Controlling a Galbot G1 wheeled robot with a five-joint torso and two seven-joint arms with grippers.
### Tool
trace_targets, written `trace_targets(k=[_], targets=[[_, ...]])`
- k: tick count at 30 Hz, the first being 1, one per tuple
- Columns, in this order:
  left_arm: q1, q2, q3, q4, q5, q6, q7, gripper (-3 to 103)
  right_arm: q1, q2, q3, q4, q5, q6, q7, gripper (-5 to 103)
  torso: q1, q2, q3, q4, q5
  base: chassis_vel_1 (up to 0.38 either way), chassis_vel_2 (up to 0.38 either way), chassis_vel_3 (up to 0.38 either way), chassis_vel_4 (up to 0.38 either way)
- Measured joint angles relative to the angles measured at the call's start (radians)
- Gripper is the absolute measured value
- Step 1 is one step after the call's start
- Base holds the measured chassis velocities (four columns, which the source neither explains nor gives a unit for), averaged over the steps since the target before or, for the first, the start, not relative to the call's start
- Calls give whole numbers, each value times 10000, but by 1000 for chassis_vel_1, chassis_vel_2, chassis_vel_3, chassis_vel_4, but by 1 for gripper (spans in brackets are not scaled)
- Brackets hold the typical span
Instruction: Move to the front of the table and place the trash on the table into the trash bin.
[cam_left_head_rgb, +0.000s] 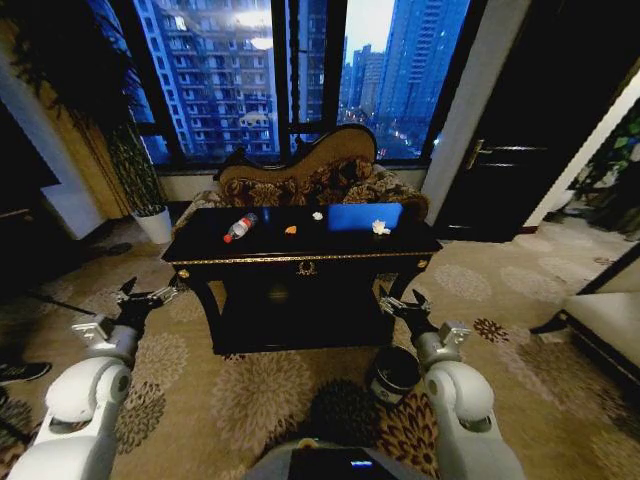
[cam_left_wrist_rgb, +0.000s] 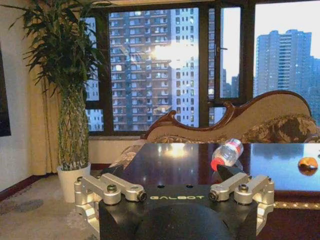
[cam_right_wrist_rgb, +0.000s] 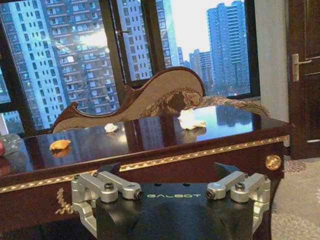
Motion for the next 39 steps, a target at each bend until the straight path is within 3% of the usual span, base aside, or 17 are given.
trace_targets(k=[15, 21, 28, 30, 39], targets=[[55, -79, -13, -73, 5, -3, 2, 100, 10, 36, -83, 7, -42, 156, 0, 100, 0, 0, 0, 0, -1, -168, 172, 178, -175], [41, -34, -129, -256, -60, -9, 1, 100, 511, -343, -213, 166, 433, 322, 0, 100, 5, -2, 2, -4, -1, -98, 97, 96, -84], [171, 17, -308, -342, -94, -271, 151, 100, 1992, -1623, -726, -755, 1037, -221, -2, 100, -6, 3, -2, 5, 2, -3, 3, 7, -1], [289, 83, -382, -314, -171, -486, 226, 100, 2706, -2428, -1030, -1390, 1223, -256, -2, 100, -6, 3, -1, 1, 1, 0, 0, 0, 0], [421, 184, -505, -138, -212, -615, 316, 100, 4836, -3471, -1946, -3094, 1687, -332, -2, 100, 1, 0, 1, 3, 0, 0, 0, 0, 0]])
